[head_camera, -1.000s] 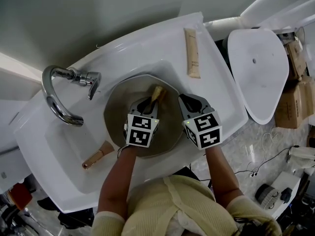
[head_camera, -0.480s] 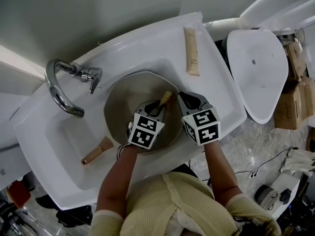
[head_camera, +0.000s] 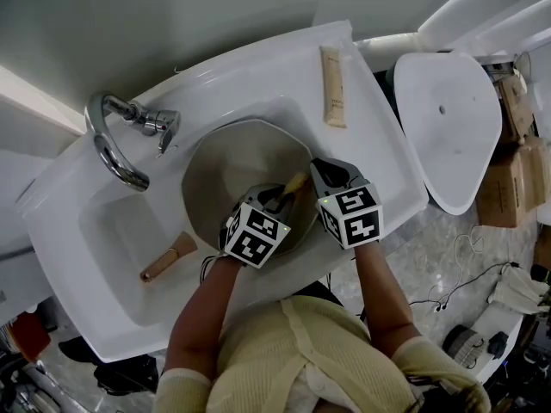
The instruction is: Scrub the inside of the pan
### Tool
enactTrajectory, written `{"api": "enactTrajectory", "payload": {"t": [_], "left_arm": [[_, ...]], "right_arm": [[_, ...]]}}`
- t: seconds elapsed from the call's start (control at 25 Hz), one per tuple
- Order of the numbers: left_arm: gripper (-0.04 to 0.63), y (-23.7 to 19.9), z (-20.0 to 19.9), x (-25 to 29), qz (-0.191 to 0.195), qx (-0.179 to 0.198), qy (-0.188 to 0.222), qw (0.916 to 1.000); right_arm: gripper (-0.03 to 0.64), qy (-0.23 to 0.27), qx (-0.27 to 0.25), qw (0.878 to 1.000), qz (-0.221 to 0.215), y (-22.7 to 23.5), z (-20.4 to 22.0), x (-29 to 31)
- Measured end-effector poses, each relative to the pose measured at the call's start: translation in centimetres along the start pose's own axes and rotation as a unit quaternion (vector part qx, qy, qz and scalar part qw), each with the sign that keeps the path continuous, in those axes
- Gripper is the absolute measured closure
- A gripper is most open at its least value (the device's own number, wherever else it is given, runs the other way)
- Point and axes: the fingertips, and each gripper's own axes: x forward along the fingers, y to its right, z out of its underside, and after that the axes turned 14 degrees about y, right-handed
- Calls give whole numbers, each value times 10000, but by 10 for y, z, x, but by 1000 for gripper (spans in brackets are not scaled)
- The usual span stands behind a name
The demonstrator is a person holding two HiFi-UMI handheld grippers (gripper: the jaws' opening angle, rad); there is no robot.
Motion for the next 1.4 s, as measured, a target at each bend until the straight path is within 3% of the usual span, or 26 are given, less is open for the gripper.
{"api": "enactTrajectory", "payload": {"t": [0.56,1.04,1.4], "left_arm": [[476,38,27,-27,600,245,-859,9942],[476,49,56,-60,909,826,-1681,9781],[476,44,72,-85,898,1251,-2194,9634]], "right_arm": [[588,-92,-60,9999,-28,-7,5,-11],[588,-109,-91,9999,-73,-19,7,-18],[588,-24,-197,9998,-49,-22,3,-24]]}}
